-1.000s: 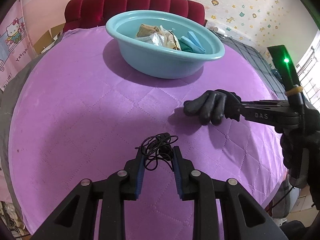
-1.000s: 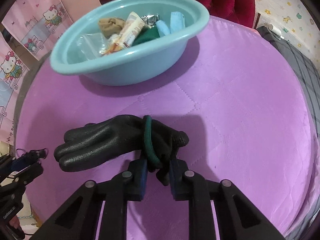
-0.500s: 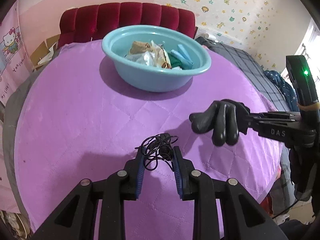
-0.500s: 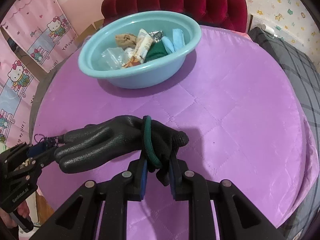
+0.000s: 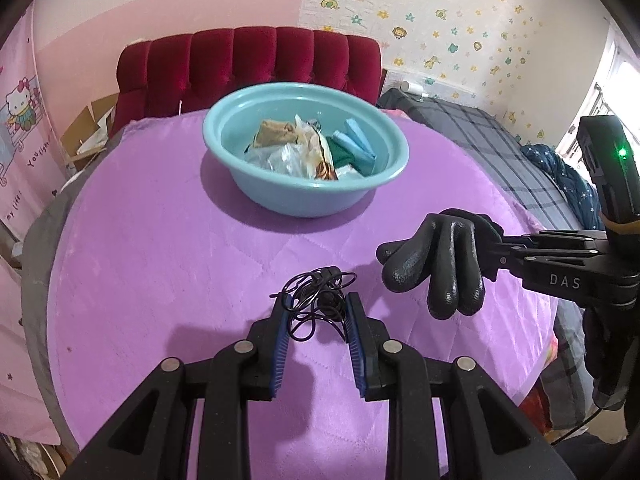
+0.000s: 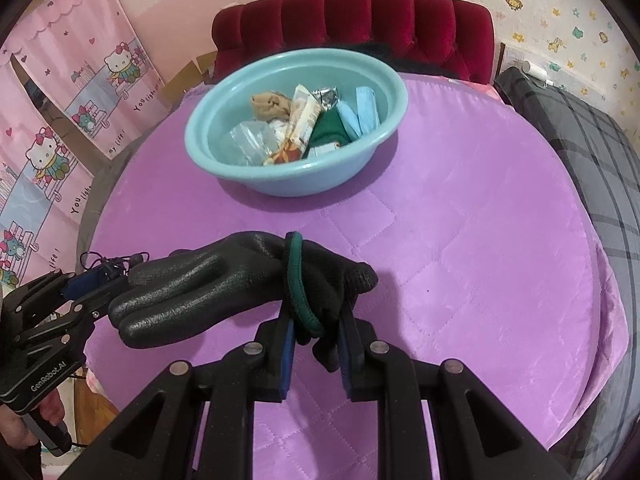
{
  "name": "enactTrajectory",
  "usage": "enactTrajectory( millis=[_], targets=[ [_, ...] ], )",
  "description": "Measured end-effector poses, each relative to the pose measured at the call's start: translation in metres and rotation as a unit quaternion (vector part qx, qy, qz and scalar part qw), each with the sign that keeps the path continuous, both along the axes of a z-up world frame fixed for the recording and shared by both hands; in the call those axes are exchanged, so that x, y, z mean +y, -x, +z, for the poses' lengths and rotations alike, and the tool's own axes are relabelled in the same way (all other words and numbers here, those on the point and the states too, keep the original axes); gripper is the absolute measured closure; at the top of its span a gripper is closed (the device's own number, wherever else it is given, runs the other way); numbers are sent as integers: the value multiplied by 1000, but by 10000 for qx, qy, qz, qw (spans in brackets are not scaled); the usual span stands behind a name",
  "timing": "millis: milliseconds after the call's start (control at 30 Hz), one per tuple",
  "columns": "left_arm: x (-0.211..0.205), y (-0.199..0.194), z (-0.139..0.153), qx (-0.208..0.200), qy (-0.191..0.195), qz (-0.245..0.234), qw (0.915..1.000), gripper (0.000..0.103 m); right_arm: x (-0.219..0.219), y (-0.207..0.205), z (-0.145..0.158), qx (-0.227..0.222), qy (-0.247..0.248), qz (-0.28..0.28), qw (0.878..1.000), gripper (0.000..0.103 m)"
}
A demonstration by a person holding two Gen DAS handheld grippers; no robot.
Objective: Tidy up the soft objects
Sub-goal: 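Lift the hair ties with the left gripper while the right gripper carries the glove over the basin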
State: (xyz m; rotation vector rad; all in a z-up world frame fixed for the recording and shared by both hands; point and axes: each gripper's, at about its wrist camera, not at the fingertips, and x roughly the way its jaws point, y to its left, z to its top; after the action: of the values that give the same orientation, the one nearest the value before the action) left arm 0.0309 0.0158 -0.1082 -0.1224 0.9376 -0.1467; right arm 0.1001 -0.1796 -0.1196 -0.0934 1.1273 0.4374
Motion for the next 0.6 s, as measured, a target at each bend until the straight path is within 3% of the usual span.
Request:
enactTrajectory(
  millis=[600],
  targets=[
    [8, -30, 40, -321, 5, -220, 9992, 74, 13, -25, 50, -264, -199, -49, 9994, 84]
  ],
)
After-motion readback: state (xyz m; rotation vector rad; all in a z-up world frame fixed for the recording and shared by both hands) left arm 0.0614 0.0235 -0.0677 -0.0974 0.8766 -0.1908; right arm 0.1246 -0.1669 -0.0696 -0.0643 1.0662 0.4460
